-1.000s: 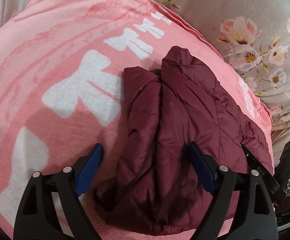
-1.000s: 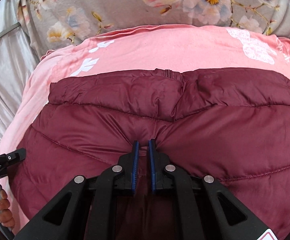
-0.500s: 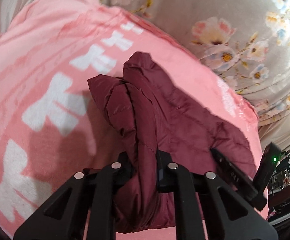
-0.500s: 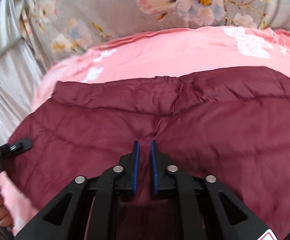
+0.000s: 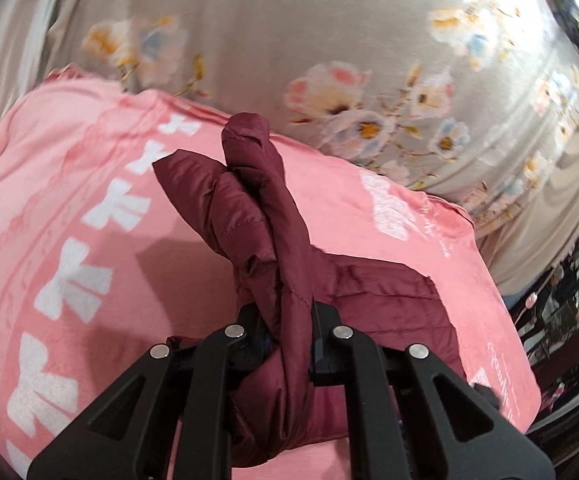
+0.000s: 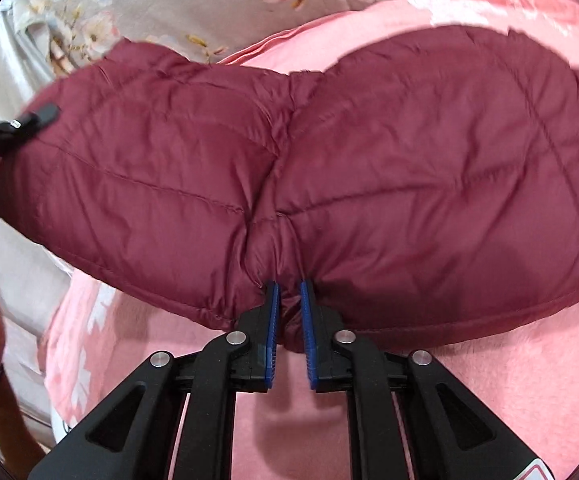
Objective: Fold large clothes
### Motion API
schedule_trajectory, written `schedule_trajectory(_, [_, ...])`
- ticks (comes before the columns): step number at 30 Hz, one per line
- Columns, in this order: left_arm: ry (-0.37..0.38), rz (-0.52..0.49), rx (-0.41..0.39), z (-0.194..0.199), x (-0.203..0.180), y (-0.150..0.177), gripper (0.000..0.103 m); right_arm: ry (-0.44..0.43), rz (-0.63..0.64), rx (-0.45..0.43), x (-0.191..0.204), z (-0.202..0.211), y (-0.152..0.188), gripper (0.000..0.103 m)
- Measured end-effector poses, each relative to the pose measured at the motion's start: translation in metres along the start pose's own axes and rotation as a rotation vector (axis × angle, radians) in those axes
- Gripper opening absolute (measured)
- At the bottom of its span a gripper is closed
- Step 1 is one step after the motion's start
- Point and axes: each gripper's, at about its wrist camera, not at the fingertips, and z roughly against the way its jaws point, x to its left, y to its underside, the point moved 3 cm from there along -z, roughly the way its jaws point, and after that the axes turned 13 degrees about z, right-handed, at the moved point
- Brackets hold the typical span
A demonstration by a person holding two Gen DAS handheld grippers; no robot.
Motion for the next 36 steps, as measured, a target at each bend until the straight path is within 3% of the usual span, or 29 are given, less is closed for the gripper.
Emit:
schedule_trajectory(6, [0.056,-0.118,0.018,-0.007,-0.070,0.011,0.010,-0.024,-0.022,-0.021,-0.004,0.002,0.006,0.001])
schedule_trajectory(10, [0.090,-0.177,0.060,-0.030,-0.114,0.022,0.010,-0.053,-0.044,-0.058,-0.009,0.030,0.013,0.005])
schedule_trajectory(19, [0.105,-0.276,0.221,-0.110,-0.190,0.076,0.009,0.075,-0.093,-0.154,-0.058,0.115,0.028,0.006])
schedule_trajectory(23, [0.084,-0.300,0.288,-0.141,-0.206,0.104,0.009,0.144,-0.113,-0.166,-0.079,0.134,0.035,0.008])
schedule_trajectory(28, [0.046,-0.304,0.376,-0.178,-0.207,0.140,0.009,0.164,-0.159,-0.163,-0.101,0.141,0.044,0.008])
schedule_trajectory(36, [0.018,-0.296,0.415,-0.205,-0.202,0.162,0.010,0.184,-0.183,-0.164,-0.120,0.142,0.042,0.013])
